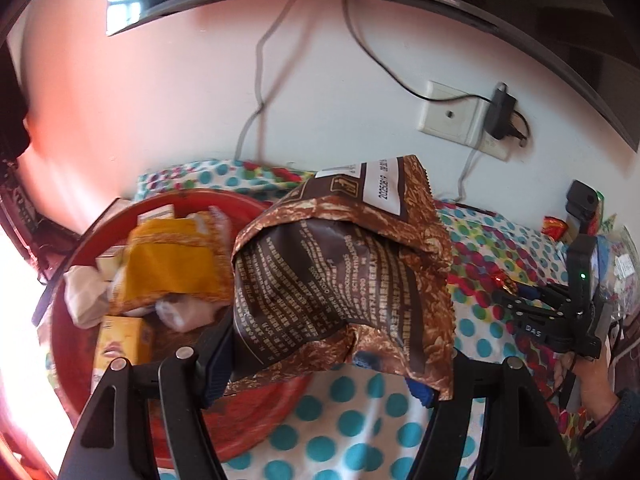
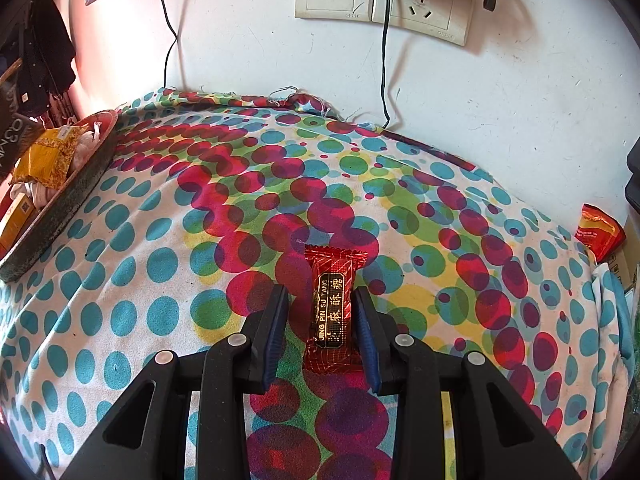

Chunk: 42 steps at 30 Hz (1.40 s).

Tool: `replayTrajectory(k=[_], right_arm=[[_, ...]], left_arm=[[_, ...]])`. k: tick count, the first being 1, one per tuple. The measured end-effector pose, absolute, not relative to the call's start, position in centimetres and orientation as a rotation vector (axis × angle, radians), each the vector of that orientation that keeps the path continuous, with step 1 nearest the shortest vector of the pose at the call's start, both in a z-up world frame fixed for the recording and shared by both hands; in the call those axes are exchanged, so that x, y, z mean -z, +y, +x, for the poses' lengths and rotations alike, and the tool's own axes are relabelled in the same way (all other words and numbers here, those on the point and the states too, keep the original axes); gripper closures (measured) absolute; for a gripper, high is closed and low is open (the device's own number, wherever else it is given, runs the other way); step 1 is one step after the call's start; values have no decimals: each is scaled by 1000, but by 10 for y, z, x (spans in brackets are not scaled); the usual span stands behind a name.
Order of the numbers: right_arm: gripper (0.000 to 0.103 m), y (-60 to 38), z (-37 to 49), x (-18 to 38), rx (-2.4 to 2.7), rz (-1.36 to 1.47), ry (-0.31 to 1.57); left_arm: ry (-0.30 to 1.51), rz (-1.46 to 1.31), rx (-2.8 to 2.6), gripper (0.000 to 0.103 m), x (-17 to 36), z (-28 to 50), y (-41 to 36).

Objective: Organize objects
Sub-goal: 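Carry the brown snack bag onto the red tray and open the left tool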

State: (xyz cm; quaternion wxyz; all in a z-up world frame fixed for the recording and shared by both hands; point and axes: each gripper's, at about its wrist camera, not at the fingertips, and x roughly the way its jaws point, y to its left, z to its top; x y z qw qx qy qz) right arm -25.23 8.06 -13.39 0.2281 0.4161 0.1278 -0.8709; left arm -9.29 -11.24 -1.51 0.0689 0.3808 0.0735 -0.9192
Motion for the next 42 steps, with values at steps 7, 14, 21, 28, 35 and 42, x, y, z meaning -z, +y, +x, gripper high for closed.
replayTrajectory(k=[7, 14, 21, 28, 35, 42], right_arm=[[71, 80, -252, 133, 2400, 1146, 356], [71, 79, -252, 133, 2399, 1147, 353], [70, 81, -253, 134, 2398, 1147, 353], [69, 80, -253, 134, 2398, 1146, 355], [67, 81, -254, 134, 2397, 1146, 356], [66, 82, -255, 134, 2401, 1147, 354]], left_arm=[[281, 1081, 2653, 32, 2, -69, -172], [262, 1037, 2553, 32, -4, -57, -219], [293, 1069, 2478, 32, 19, -63, -244], [343, 1098, 2417, 32, 47, -73, -261], [297, 1127, 2410, 32, 70, -87, -260], [239, 1105, 2436, 31, 72, -104, -254]])
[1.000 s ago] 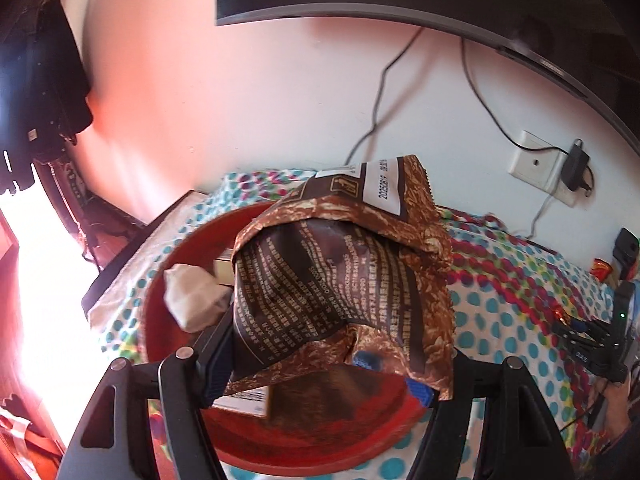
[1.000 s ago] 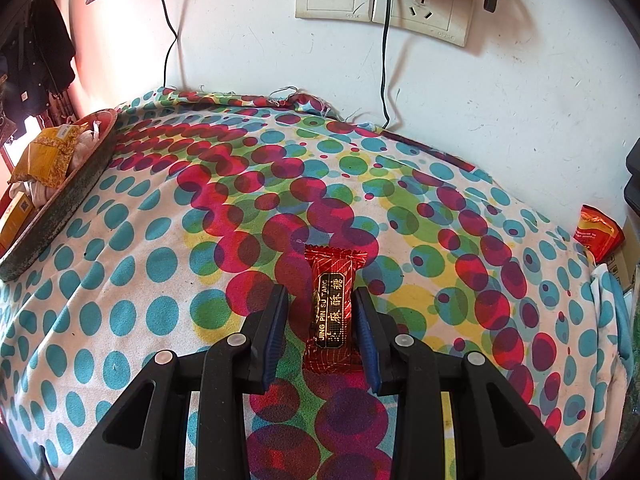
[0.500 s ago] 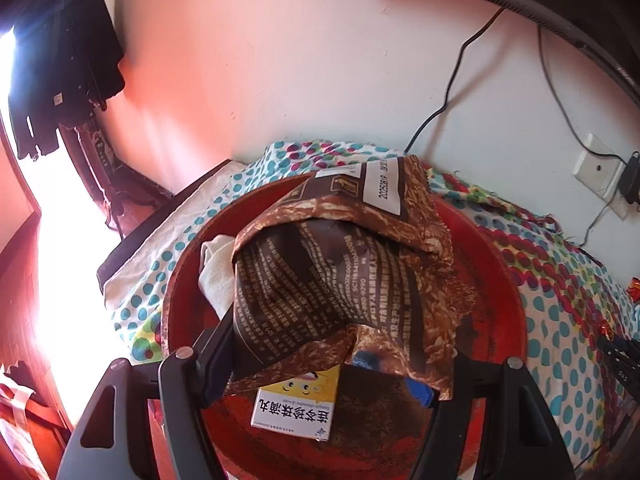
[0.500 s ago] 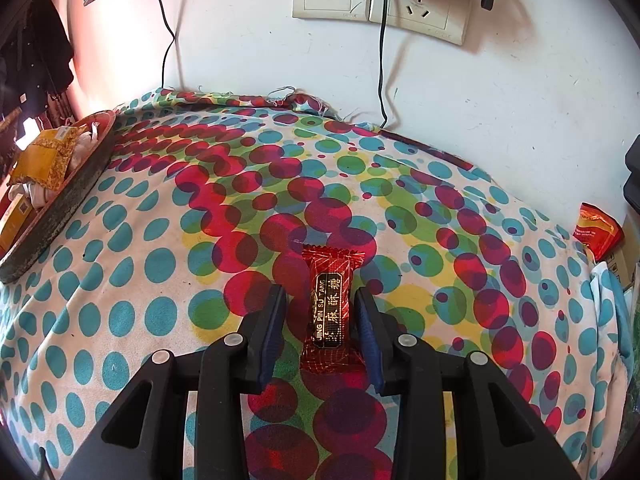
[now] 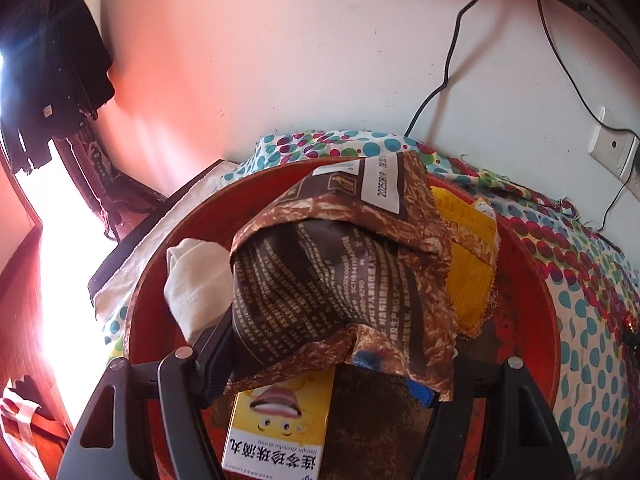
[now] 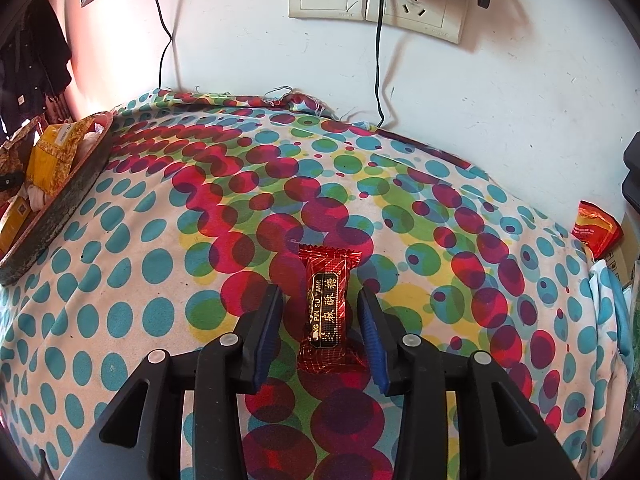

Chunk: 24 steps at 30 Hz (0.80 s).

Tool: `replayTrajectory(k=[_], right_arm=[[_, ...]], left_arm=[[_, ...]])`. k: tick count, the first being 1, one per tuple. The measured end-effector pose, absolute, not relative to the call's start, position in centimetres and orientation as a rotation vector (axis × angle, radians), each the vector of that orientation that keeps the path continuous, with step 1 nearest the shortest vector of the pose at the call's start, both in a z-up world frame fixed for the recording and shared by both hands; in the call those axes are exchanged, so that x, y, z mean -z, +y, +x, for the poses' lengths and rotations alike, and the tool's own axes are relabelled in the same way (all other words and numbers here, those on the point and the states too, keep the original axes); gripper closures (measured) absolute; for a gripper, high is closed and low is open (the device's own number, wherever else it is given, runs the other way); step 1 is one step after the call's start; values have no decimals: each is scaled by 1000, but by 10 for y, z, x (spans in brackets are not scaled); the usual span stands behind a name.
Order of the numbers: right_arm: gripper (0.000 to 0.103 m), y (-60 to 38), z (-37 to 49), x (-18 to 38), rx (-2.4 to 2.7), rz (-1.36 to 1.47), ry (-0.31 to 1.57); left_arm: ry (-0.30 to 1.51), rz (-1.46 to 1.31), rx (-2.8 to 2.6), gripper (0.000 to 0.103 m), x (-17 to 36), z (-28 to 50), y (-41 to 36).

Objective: Organize objects
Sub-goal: 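Carry the brown snack bag onto the red tray and open the left tool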

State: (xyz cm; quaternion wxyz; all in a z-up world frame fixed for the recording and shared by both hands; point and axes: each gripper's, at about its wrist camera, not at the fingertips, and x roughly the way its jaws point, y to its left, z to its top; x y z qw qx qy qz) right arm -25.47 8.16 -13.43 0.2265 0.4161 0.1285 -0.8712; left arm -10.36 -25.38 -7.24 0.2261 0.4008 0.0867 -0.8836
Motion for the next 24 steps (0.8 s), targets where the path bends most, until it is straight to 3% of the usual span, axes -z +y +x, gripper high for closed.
replayTrajectory(k=[6, 24], right_arm=[[63, 82, -255, 134, 2403, 1148, 355], [56, 84, -259, 135, 2418, 1156, 358]], left_arm=[[225, 1154, 2405, 27, 78, -108, -256], [242, 1105, 2526, 25, 52, -47, -237]])
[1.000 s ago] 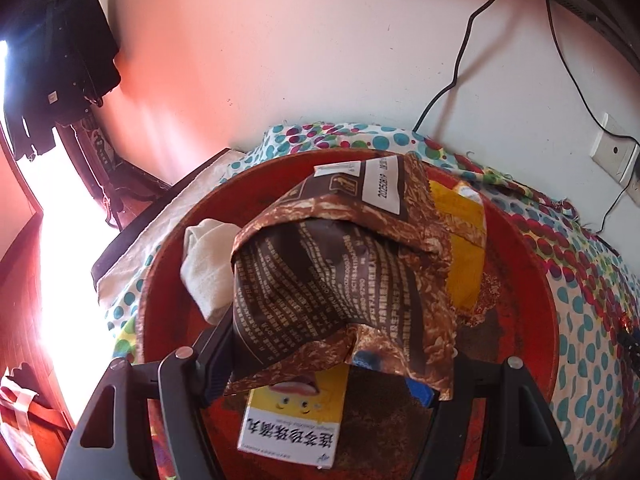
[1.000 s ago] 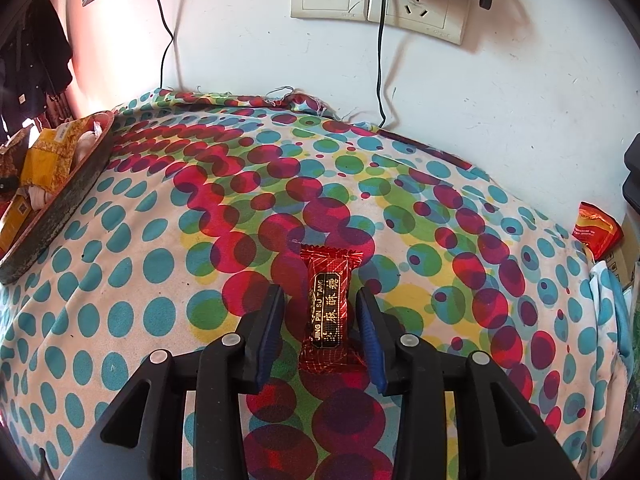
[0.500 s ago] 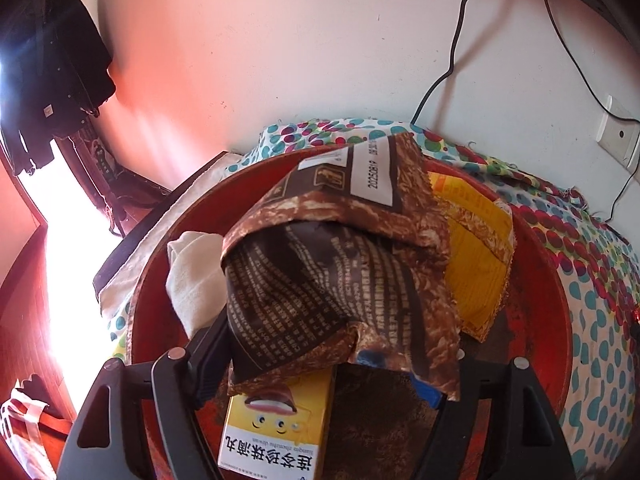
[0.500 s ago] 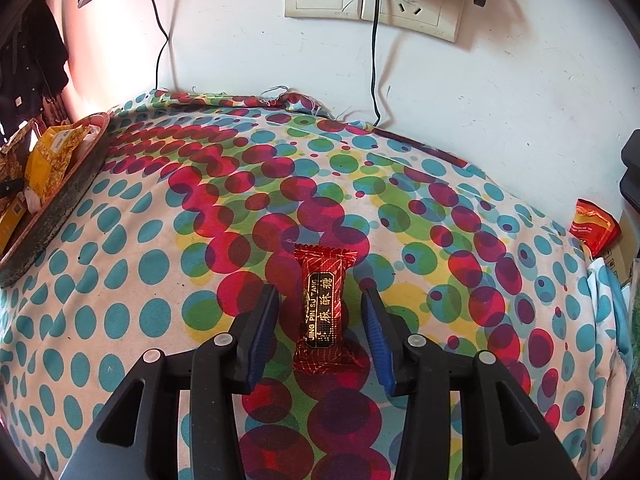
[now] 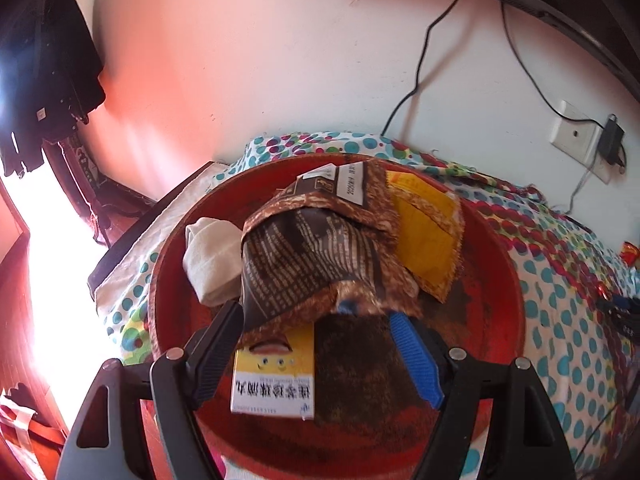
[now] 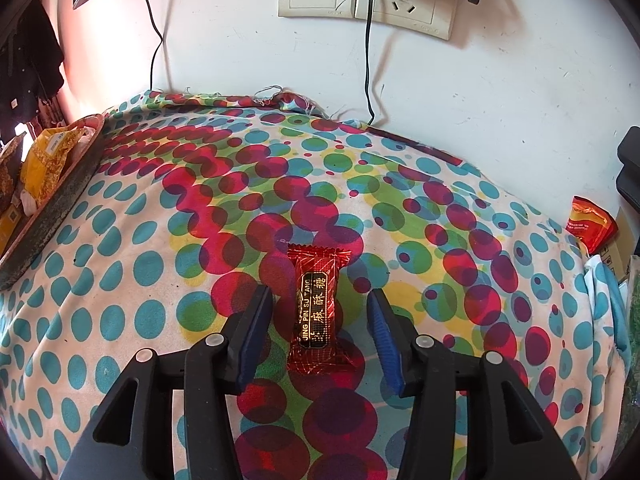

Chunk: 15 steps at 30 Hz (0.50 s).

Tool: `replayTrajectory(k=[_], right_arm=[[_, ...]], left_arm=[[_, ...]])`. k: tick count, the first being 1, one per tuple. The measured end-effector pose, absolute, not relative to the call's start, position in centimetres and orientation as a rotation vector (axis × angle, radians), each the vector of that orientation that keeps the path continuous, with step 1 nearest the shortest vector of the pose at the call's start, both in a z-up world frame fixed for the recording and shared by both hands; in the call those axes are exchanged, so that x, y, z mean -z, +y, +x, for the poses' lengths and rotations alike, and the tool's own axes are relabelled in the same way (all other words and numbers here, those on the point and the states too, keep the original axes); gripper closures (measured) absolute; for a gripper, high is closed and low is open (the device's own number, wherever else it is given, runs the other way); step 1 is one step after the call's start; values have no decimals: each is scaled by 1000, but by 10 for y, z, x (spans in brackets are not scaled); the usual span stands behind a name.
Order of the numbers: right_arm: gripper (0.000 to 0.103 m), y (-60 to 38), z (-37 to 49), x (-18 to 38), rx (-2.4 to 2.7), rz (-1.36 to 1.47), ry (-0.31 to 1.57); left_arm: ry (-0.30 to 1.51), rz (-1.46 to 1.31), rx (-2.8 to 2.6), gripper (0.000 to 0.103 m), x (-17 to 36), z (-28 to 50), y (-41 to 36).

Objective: Organize objects
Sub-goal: 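Carry the brown snack bag onto the red tray and open the left tool, then carry the red candy bar onto the red tray and open the right tool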

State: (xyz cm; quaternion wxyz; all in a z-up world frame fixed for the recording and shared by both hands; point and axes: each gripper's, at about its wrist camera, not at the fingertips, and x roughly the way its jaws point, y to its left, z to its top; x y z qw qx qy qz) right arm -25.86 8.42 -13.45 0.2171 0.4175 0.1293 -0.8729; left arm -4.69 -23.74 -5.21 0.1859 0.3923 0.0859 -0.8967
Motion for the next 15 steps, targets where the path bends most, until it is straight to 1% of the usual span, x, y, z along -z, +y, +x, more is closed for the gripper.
replayTrajectory(k=[3, 9, 13, 15], right_arm=[[57, 84, -258, 134, 2421, 1153, 368], [59, 84, -258, 134, 2419, 1154, 362], [62, 83, -257, 134, 2413, 1148, 368], [67, 80, -254, 133, 2414, 1136, 392]], left_arm=[[216, 1089, 2563, 25, 47, -32, -226], [236, 1053, 2606, 25, 46, 1, -207], [223, 988, 2604, 25, 50, 22, -199], [193, 958, 2605, 25, 52, 30, -195]])
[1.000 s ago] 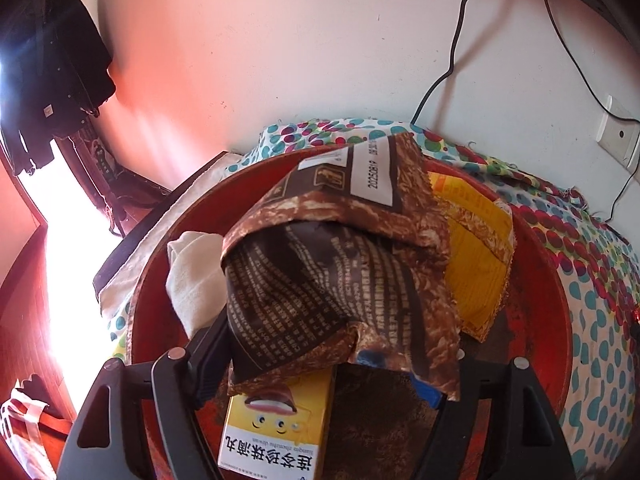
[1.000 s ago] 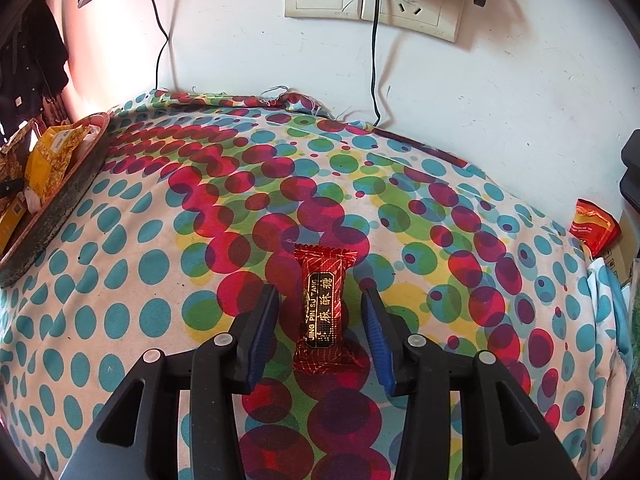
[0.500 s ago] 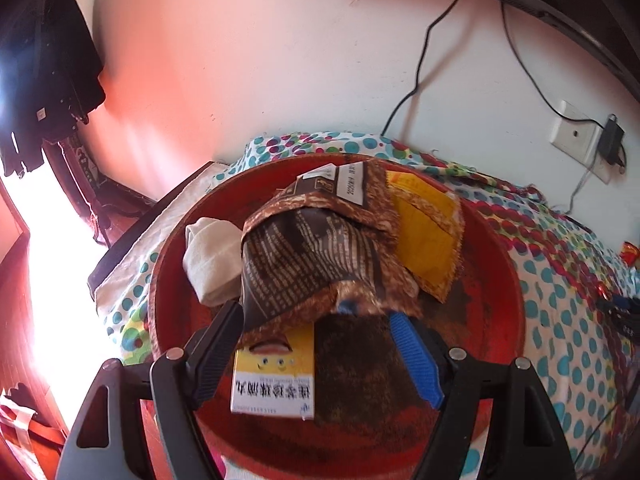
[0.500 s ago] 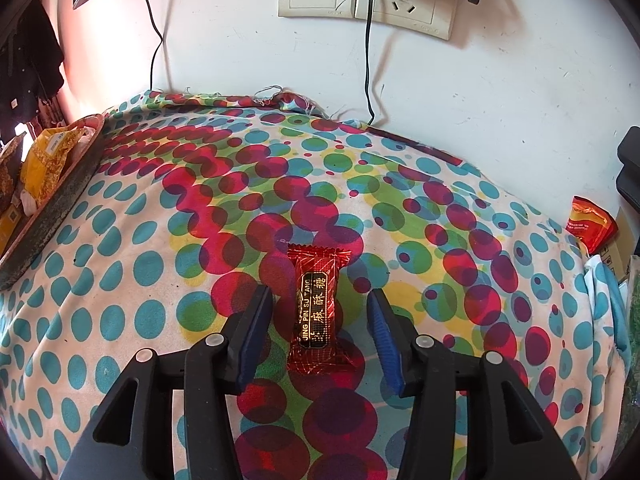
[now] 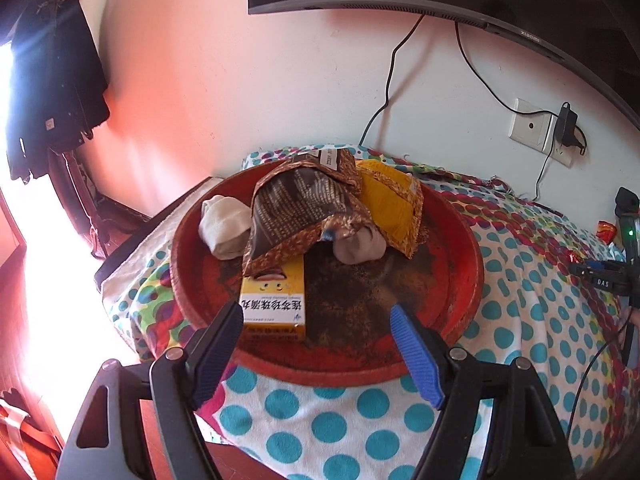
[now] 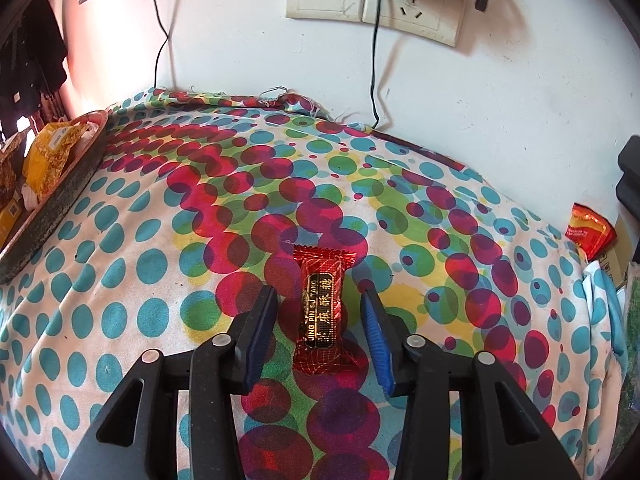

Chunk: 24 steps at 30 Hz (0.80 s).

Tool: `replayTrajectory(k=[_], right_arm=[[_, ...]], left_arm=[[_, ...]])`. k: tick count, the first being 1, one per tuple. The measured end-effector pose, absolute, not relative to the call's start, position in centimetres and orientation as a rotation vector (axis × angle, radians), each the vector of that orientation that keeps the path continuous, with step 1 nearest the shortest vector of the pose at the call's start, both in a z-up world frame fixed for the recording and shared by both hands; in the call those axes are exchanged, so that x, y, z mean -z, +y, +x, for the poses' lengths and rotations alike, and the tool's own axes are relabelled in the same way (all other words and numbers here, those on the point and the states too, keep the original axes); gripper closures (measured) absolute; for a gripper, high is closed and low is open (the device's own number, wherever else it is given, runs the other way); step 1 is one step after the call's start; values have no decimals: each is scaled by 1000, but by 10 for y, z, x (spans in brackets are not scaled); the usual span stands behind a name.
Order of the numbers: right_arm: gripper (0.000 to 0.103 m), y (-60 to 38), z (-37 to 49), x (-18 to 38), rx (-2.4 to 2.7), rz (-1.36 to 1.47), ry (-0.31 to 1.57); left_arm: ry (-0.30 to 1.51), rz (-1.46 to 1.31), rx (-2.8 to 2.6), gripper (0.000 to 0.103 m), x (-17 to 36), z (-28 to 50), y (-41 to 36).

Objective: Organize objects
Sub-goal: 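Carry the red candy bar onto the red tray and open the right tool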

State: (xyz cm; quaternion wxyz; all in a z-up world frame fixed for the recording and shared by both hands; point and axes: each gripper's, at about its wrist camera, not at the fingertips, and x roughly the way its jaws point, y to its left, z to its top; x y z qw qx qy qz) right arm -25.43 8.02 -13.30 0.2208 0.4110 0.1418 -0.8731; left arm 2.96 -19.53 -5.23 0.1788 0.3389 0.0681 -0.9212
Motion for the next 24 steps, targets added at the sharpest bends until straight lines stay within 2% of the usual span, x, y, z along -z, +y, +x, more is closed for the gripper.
replayTrajectory(k=[4, 7, 8, 14, 24], right_arm=[[73, 73, -250, 132, 2419, 1113, 453], [79, 74, -251, 132, 2427, 1143, 397], [86, 74, -251, 132, 2434, 1153, 390], [86, 59, -238, 130, 2453, 1181, 432], [86, 25, -198, 103, 2449, 1091, 393]], left_arm=[[118, 940, 2601, 25, 62, 41, -190], [107, 946, 2604, 25, 69, 47, -191], [114, 948, 2611, 25, 70, 49, -192], [106, 909, 2645, 25, 69, 57, -192], [84, 913, 2716, 25, 64, 60, -179]])
